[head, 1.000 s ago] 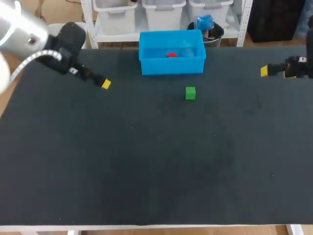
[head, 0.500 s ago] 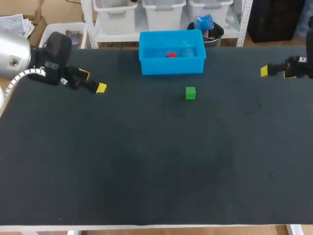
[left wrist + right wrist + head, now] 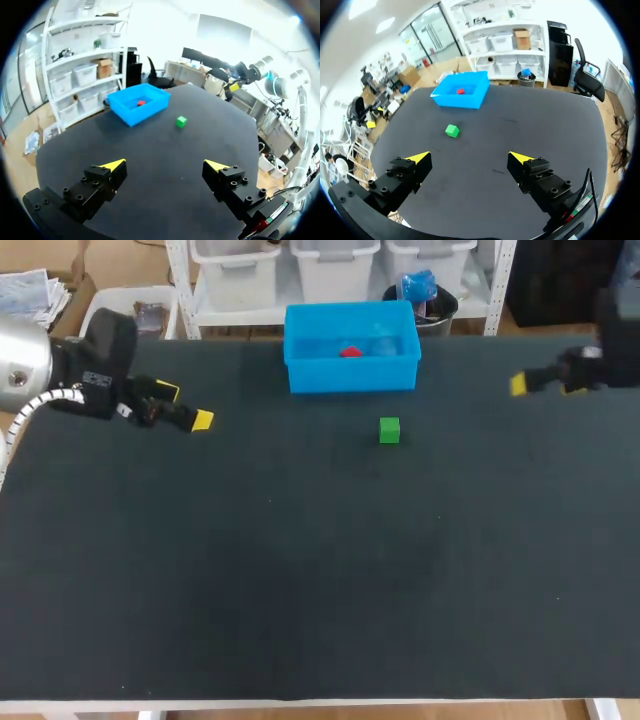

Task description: Use the left arm to pick the red cube and place it into the blue plastic box first, then use the right arm to grasp the green cube and put it into the same blue plastic box after the first action is fully finished.

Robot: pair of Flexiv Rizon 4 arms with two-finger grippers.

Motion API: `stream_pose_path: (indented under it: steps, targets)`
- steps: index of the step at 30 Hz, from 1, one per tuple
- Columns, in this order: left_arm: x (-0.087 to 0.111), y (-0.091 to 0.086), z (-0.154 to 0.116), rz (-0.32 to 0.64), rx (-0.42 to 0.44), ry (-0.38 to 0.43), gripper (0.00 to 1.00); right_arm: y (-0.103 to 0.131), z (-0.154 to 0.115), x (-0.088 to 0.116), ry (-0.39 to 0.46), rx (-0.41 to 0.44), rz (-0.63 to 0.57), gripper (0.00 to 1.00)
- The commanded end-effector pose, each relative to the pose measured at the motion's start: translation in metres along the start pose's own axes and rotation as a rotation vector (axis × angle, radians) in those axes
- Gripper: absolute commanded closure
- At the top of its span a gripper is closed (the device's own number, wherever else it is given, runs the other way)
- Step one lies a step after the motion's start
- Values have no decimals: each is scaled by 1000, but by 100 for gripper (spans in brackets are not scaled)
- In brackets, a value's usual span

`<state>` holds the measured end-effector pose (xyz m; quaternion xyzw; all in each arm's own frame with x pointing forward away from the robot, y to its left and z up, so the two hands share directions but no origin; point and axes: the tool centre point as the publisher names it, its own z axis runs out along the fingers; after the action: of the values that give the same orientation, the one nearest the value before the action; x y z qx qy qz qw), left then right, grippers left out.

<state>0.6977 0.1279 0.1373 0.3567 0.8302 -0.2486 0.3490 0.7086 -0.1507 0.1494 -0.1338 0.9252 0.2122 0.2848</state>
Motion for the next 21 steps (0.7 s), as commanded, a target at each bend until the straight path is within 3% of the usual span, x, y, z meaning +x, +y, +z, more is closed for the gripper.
stream_pose_path:
  steps: [1,8,10,21]
  targets:
    - [2,1,-1,2,4,-10,0,37,43,-25,100,164,-10,0]
    - [2,1,-1,2,4,-10,0,79,87,-24,207,245,-19,0]
    - [2,1,-1,2,4,-10,0,87,94,-24,227,225,-36,0]
    - [2,1,-1,2,4,-10,0,87,94,-24,227,225,-36,0]
